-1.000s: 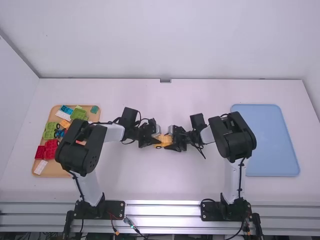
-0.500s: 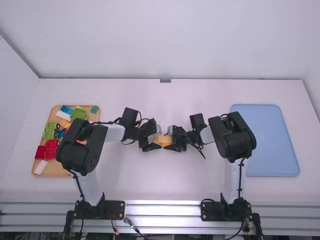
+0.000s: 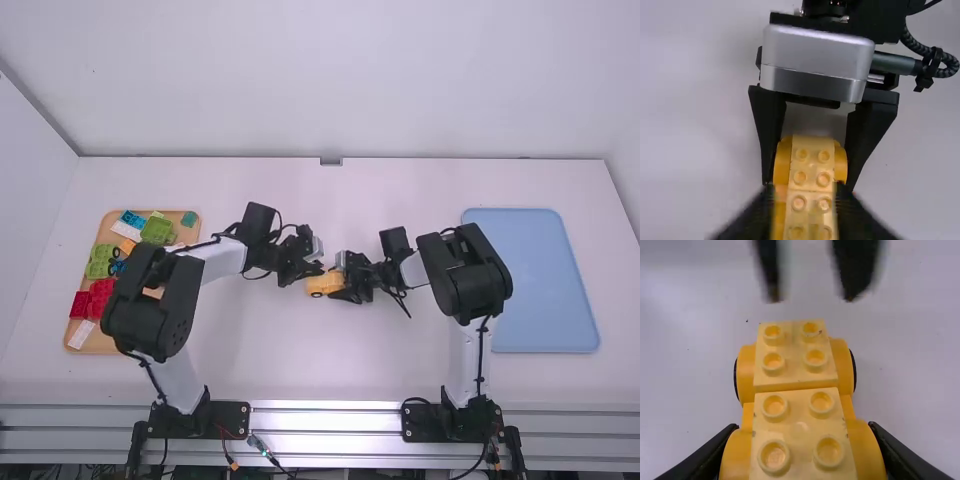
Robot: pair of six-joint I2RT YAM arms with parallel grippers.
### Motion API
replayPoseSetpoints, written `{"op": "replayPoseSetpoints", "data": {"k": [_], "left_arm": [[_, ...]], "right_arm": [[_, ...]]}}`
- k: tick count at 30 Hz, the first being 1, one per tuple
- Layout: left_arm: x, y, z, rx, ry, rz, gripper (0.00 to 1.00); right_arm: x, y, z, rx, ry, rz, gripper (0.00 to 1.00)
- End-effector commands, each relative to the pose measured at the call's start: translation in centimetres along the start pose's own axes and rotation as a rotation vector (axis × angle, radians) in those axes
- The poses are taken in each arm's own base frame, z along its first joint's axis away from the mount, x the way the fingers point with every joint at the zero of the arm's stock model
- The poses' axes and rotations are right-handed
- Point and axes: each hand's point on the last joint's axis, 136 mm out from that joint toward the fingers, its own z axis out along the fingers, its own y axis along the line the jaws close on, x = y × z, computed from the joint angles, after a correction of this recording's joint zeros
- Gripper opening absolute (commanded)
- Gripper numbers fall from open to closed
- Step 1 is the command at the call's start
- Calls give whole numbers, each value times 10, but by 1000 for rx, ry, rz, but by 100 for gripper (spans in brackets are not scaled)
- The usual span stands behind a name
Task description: Assemble lego blocks to make yellow taxi
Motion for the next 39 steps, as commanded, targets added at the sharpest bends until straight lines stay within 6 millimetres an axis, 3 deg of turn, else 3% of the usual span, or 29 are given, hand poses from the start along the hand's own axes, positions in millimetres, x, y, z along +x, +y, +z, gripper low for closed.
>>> {"op": "replayPoseSetpoints", "data": {"k": [1, 14, 23, 26, 33, 39], "left_arm": [[-3, -4, -4, 14, -22, -7, 2], [34, -23, 8, 21, -1, -38, 2], [55, -21, 10, -46, 57, -81, 2], [50, -21, 11, -43, 30, -82, 2], [11, -20, 0, 9, -51, -12, 2], [0, -8, -3, -8, -55, 43, 2]], "right_arm": [[8, -1, 3, 7, 30, 35, 43], [8, -1, 3, 7, 30, 34, 44], [8, -1, 3, 7, 30, 35, 44], [8, -1, 3, 7, 30, 35, 44], [8, -1, 3, 7, 30, 35, 44], [8, -1, 3, 6, 30, 35, 44]]}}
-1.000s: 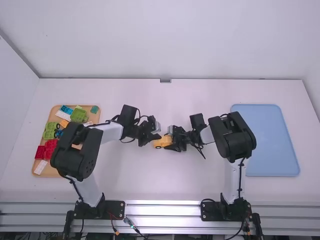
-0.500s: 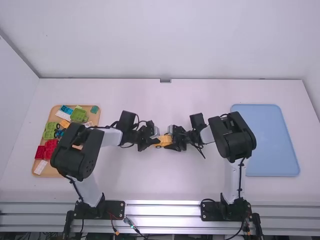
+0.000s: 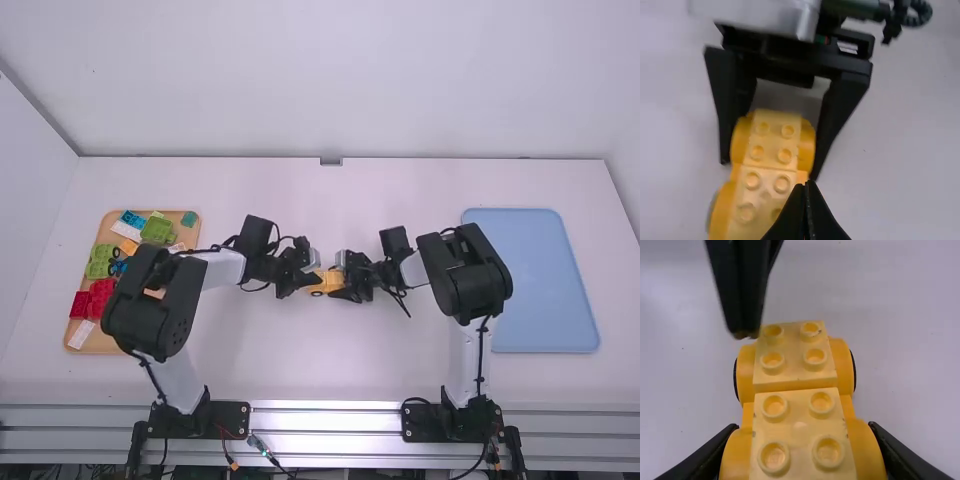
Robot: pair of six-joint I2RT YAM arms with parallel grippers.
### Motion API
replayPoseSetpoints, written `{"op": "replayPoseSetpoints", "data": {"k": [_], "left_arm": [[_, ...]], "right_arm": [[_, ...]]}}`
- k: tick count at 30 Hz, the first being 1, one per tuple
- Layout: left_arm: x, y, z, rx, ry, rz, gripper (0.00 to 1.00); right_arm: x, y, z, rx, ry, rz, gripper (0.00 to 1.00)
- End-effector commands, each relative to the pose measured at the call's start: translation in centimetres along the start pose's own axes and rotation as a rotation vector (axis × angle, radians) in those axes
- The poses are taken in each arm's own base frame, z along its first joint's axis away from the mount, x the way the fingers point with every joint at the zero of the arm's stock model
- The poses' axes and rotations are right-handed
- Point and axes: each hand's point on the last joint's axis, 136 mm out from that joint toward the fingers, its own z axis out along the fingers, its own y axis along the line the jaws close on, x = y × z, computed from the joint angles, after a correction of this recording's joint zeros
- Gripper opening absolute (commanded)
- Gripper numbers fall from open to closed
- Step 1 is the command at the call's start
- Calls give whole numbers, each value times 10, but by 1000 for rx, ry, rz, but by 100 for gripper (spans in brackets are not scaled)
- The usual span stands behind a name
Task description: Assemble lego blocks to make yellow taxi
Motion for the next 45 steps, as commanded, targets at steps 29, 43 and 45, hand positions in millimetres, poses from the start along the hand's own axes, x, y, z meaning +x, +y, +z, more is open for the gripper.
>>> {"op": "replayPoseSetpoints", "data": {"k": [29, 43, 45], "left_arm": [[91, -13, 23, 11, 210, -147, 2], [58, -8, 9, 40, 210, -75, 2], [39, -4, -1, 53, 213, -24, 2]], "right_arm": [[2, -8, 3, 10, 18, 46, 44], [1, -11, 3, 18, 19, 67, 44], [2, -12, 3, 23, 24, 82, 46]]}}
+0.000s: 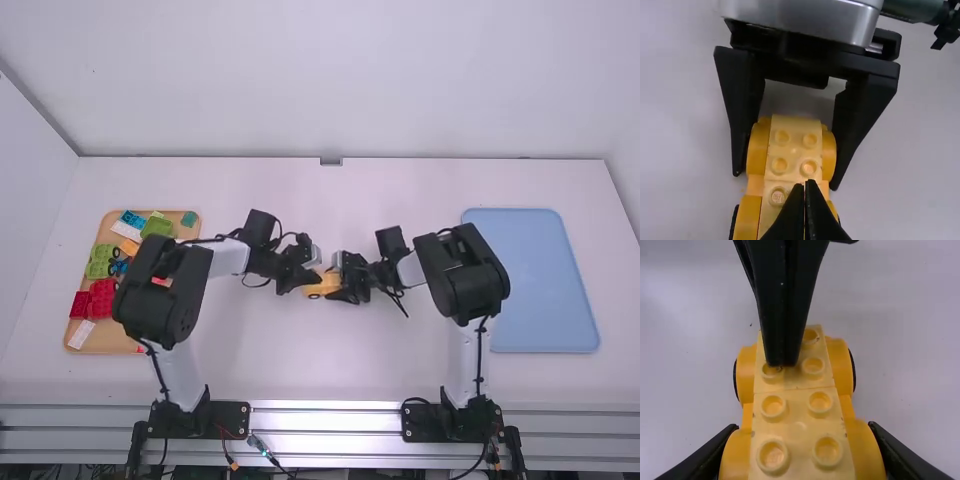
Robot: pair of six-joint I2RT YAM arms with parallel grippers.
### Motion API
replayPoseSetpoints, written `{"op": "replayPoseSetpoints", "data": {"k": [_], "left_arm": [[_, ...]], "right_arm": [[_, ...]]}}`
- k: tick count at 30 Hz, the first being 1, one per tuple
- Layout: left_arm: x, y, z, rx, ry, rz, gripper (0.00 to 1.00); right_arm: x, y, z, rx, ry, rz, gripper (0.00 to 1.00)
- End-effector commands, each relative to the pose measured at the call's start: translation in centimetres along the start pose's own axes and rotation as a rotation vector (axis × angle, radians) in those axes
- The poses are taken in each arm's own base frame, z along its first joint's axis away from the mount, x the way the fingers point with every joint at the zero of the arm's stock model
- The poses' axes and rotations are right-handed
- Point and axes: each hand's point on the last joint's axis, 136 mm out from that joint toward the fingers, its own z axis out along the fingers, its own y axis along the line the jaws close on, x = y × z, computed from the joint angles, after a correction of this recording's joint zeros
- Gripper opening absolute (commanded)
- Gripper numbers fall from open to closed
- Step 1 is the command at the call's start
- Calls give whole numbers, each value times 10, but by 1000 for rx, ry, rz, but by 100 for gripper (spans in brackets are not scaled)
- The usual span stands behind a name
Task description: Assemble lego blocks to make yellow taxi
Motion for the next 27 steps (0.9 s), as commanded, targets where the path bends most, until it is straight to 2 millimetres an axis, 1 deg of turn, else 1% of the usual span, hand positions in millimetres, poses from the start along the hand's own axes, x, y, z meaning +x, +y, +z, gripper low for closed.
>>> {"op": "replayPoseSetpoints", "data": {"k": [1, 2, 3, 4, 5, 6, 7, 8, 9, 12, 17, 20, 21, 24, 25, 26, 27], "left_arm": [[13, -2, -9, -22, 125, 76, 6], [9, -2, -13, -22, 126, 91, 9], [-4, -3, -22, -27, 127, 135, 19], [-14, -1, -32, -44, 125, 172, 25], [-16, 0, -34, -50, 124, 179, 28], [-26, 6, -44, -85, 118, 204, 34], [-29, 10, -50, -109, 118, 212, 43], [-33, 14, -55, -129, 114, 209, 76], [-34, 15, -58, -136, 111, 206, 99], [-46, 36, -84, -238, 61, 104, 99], [-46, 58, -104, -324, 7, -26, 99], [-44, 67, -113, -359, -13, -91, 99], [-41, 72, -120, -381, -27, -141, 99], [-36, 79, -129, -408, -42, -195, 99], [-32, 82, -136, -425, -50, -225, 99], [-32, 83, -138, -427, -52, -231, 99], [-29, 85, -142, -439, -57, -253, 99]], "right_arm": [[6, -15, -3, 40, 21, 67, 46], [5, -15, -3, 39, 20, 67, 46], [5, -15, -3, 40, 21, 67, 46], [6, -15, -3, 41, 21, 67, 46], [6, -15, -3, 41, 21, 67, 46], [6, -15, -3, 41, 21, 67, 46], [6, -15, -3, 42, 23, 68, 46], [7, -16, -3, 46, 28, 74, 46], [8, -16, -3, 50, 33, 78, 46], [17, -22, -4, 90, 82, 111, 46], [20, -23, -4, 98, 98, 107, 46], [21, -22, -4, 95, 101, 88, 47], [22, -20, -5, 87, 108, 74, 50], [23, -19, -5, 83, 111, 74, 58], [24, -18, -5, 80, 114, 80, 71], [24, -18, -5, 79, 115, 82, 72], [24, -17, -5, 77, 116, 85, 80]]}}
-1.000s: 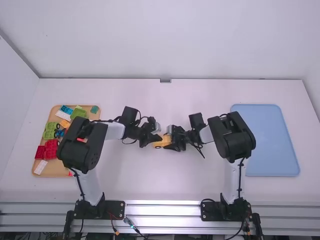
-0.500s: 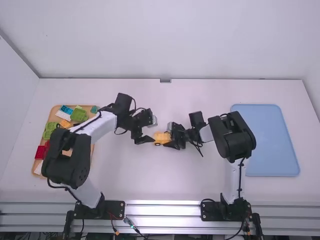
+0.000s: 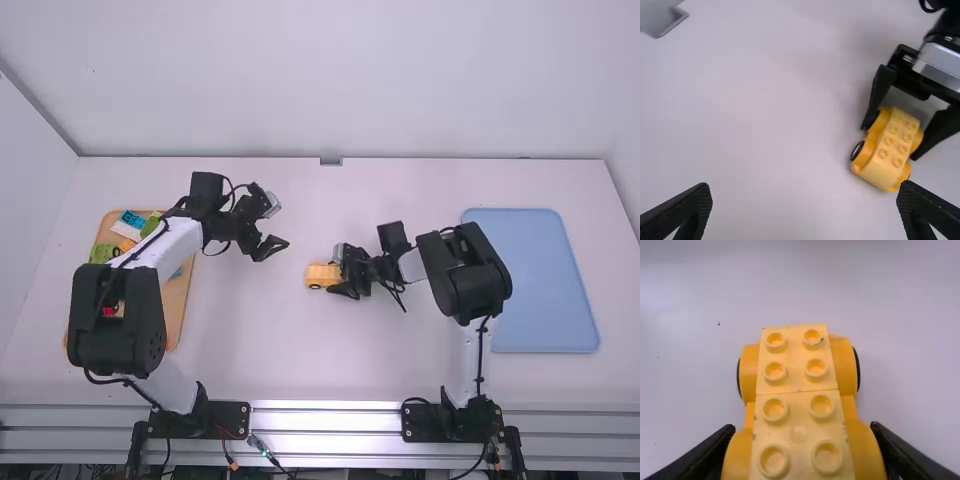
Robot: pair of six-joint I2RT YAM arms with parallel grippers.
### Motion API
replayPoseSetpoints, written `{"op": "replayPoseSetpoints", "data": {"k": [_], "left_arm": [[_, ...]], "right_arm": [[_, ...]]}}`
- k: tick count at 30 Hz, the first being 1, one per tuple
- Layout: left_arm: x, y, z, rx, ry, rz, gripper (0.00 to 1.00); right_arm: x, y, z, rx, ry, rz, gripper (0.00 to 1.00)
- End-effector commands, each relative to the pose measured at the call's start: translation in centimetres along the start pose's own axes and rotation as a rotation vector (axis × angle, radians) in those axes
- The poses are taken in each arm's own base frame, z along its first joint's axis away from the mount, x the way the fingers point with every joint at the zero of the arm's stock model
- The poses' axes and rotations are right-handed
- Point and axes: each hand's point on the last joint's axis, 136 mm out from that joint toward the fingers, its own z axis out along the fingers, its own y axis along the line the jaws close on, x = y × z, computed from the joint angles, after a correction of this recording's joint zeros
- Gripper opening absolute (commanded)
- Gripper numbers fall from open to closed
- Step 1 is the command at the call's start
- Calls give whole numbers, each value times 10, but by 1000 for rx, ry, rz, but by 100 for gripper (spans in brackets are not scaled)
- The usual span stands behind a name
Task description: Assemble lego blocks to make yellow taxi
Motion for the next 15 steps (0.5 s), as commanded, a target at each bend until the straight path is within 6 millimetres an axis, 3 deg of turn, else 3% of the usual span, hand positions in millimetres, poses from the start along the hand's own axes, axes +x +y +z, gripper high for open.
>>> {"op": "replayPoseSetpoints", "data": {"k": [1, 6, 11, 15], "left_arm": [[0, 11, -12, -29, -21, -106, 99], [9, 30, -27, -76, -31, -224, 99], [11, 42, -43, -118, -56, -386, 99], [11, 62, -61, -175, -96, -491, 99]], "right_arm": [[21, 0, 1, 23, 78, 51, 86], [21, 1, -7, 41, 134, 94, 100], [16, -1, -26, 98, 249, 113, 99], [-1, -5, -47, 158, 305, 94, 99]]}}
